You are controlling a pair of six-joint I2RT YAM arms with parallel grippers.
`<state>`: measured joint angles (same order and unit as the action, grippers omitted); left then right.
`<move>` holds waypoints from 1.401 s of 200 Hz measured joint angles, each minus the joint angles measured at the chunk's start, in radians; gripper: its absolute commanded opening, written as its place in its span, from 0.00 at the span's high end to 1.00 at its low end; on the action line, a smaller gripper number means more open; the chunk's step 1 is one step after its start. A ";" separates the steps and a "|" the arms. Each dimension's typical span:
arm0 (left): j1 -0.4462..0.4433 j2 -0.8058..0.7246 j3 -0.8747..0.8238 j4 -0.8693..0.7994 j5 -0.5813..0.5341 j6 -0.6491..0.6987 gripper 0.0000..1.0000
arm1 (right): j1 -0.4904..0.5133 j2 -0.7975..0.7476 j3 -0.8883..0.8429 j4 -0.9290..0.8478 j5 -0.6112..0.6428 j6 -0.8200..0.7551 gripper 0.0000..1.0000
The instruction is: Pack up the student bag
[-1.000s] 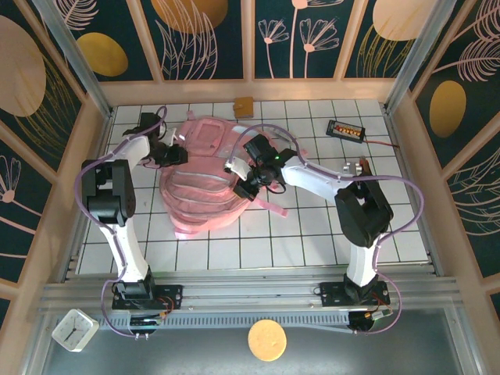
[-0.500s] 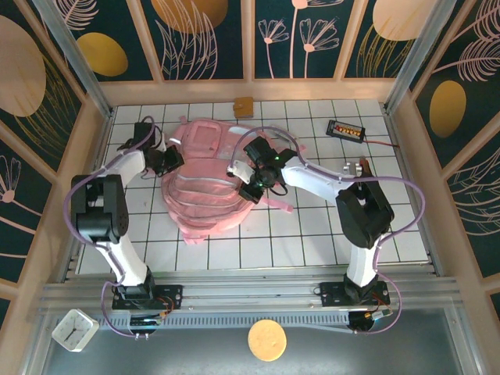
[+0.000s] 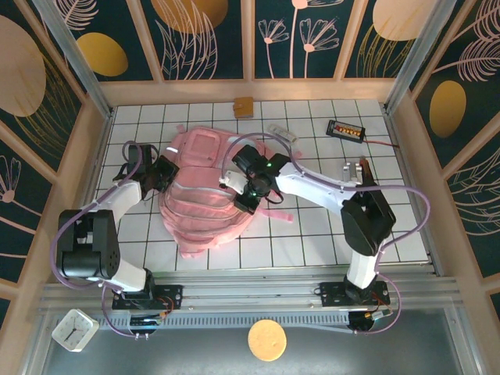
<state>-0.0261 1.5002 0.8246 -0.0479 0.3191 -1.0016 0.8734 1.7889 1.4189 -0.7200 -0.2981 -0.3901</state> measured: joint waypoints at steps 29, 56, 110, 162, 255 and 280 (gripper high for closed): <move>-0.014 0.000 0.006 -0.001 0.018 -0.018 1.00 | 0.017 -0.090 -0.066 0.019 -0.017 -0.053 1.00; -0.029 -0.003 0.008 0.000 0.038 -0.045 1.00 | 0.003 -0.143 -0.109 0.031 -0.028 -0.067 1.00; -0.045 -0.083 -0.066 0.077 -0.008 -0.164 1.00 | 0.033 -0.060 -0.044 0.020 -0.079 0.096 1.00; -0.065 -0.192 -0.161 0.147 -0.161 -0.283 1.00 | 0.058 0.063 0.068 -0.025 -0.105 0.328 1.00; -0.108 -0.303 -0.259 0.188 -0.236 -0.440 1.00 | -0.175 0.022 0.071 0.058 -0.040 0.464 1.00; -0.148 -0.305 -0.283 0.223 -0.255 -0.491 1.00 | -0.178 0.015 0.066 0.116 -0.021 0.439 1.00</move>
<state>-0.1745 1.1954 0.5415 0.1753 0.0643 -1.4929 0.6956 1.8042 1.4853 -0.6044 -0.3195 0.0494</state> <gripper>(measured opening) 0.058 0.059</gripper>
